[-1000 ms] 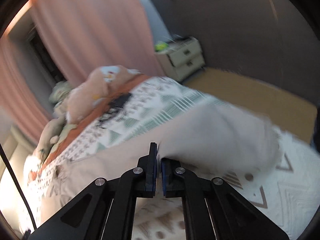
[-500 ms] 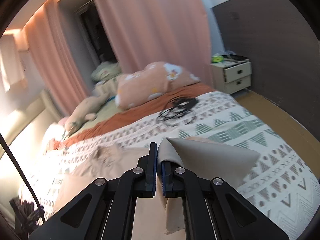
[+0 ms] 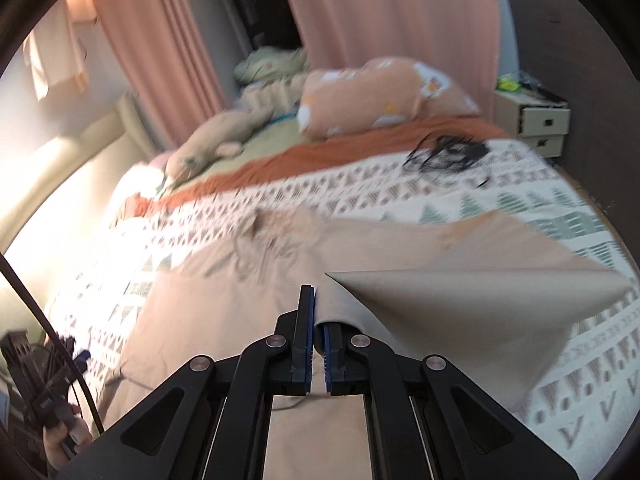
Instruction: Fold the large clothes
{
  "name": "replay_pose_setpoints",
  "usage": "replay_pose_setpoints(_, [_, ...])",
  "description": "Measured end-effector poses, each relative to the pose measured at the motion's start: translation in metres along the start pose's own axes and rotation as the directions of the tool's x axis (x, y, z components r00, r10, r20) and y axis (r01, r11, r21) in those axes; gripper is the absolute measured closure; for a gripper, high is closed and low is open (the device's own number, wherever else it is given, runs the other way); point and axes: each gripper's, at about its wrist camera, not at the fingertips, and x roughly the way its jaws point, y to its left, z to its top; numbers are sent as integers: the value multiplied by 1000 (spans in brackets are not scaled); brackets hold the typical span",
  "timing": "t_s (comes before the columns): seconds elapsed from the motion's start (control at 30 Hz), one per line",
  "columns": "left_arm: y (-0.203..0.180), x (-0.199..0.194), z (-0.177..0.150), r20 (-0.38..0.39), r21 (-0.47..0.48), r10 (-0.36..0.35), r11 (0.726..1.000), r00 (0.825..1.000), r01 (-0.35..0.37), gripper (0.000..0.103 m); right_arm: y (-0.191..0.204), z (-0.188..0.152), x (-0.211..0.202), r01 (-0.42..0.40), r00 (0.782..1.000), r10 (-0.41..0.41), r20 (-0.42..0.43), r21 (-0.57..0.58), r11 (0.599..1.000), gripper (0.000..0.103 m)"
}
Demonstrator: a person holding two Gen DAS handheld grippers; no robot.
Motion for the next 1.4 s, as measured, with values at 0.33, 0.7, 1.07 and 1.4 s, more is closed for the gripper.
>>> replay_pose_setpoints(0.33, [6,4,0,-23,-9,13,1000,1000,-13,0,18,-23,94,1,975,-2,-224,-4,1000,93])
replay_pose_setpoints(0.7, [4,6,-3,-29,-5,19,1000,999,-19,0,-58,-26,15,65,982,-44,-182,108,992,5])
replay_pose_setpoints(1.07, [12,1,-2,-36,-13,42,999,998,-43,0,-134,-45,60,241,943,-155,-295,280,929,17])
replay_pose_setpoints(1.4, [29,-46,1,-7,34,105,994,994,-105,0,-104,-40,91,327,915,-236,-328,257,909,75])
